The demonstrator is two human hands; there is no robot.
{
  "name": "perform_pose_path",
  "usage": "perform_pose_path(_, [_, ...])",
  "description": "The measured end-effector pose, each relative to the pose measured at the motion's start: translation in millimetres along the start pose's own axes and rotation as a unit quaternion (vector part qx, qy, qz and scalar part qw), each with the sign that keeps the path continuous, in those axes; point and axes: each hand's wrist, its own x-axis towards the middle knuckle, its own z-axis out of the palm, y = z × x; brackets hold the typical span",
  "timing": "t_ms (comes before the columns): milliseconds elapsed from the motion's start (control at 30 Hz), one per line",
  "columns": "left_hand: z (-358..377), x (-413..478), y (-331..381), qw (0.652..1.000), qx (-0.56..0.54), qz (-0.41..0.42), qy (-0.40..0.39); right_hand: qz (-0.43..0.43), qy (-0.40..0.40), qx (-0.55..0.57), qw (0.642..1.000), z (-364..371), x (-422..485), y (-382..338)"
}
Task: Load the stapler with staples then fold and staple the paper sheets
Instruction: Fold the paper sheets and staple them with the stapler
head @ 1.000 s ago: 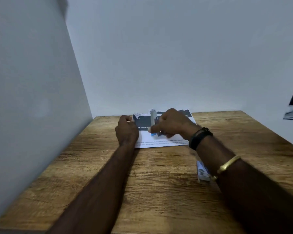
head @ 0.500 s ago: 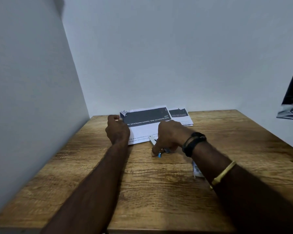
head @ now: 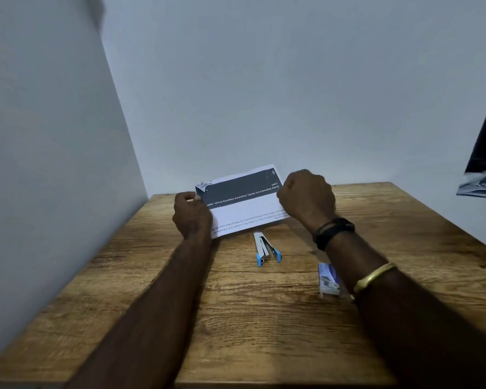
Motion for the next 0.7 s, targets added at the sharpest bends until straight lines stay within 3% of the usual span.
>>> perform_pose_path(67, [3,-1,1,1.0,-0.011,0.002,-0.016,0.025,0.024,0.074,0.997,1,7,8])
perform_pose_path(200, [11,-4,5,0.998,-0.027,0.0,-0.052,0.094,-0.036,0.156,0.983,8,15,26])
perform_pose_path(367, [26,-4,13,0.995,-0.028,-0.012,-0.094,0.153,0.013,0.218,0.964,9,29,35])
perform_pose_path(533, [42,-6,18,0.988,-0.01,-0.005,-0.151,0.151,0.059,0.205,0.965,12,48,40])
perform_pose_path(700, [64,-4,18,0.984,0.001,0.03,-0.174,0.155,0.044,0.183,0.97,25,70,47])
